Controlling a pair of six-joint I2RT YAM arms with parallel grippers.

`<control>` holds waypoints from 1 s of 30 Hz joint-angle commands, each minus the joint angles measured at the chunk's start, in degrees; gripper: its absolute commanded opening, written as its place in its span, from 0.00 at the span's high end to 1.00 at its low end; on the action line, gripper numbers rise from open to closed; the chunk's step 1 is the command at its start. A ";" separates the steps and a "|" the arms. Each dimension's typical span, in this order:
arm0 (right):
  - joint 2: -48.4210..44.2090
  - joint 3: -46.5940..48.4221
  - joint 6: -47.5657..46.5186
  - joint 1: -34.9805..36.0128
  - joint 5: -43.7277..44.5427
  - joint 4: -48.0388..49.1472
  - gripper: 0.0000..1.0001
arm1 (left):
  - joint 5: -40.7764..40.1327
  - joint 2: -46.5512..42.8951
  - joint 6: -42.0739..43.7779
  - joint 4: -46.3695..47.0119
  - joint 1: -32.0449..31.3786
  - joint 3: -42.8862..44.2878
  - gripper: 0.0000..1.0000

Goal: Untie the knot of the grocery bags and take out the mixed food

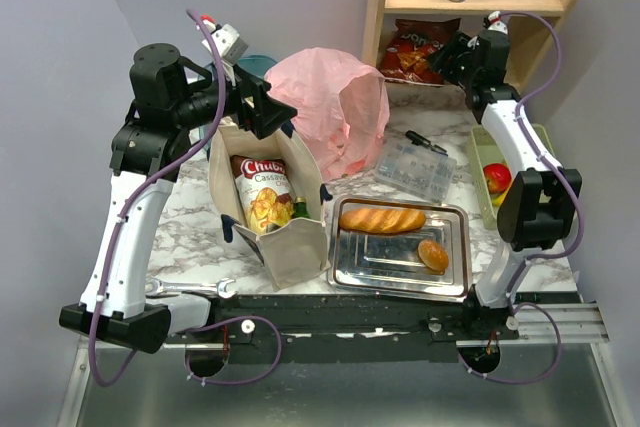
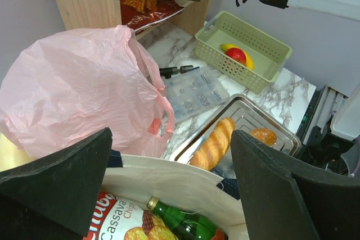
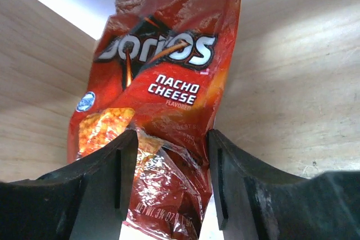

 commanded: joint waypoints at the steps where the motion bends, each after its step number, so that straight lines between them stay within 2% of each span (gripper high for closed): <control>1: 4.26 2.43 -3.49 0.19 -1.61 -2.20 0.45 | 0.91 -1.17 1.13 0.35 0.09 -0.24 0.12; 11: 7.84 4.70 -7.88 0.64 -13.58 2.97 0.47 | -0.15 -1.77 3.60 -2.53 0.09 -1.54 0.12; 19: 4.87 0.11 -9.23 0.73 -13.98 7.21 0.34 | -0.85 -2.76 4.61 -3.12 0.08 -3.17 0.11; 25: -0.71 -6.07 -9.04 0.73 -14.46 10.08 0.28 | -2.54 -2.93 6.39 -5.69 0.09 -3.45 0.11; 30: -6.02 -10.26 -10.26 0.73 -14.74 9.25 0.20 | -4.53 -4.60 13.91 -9.99 0.09 -5.62 0.09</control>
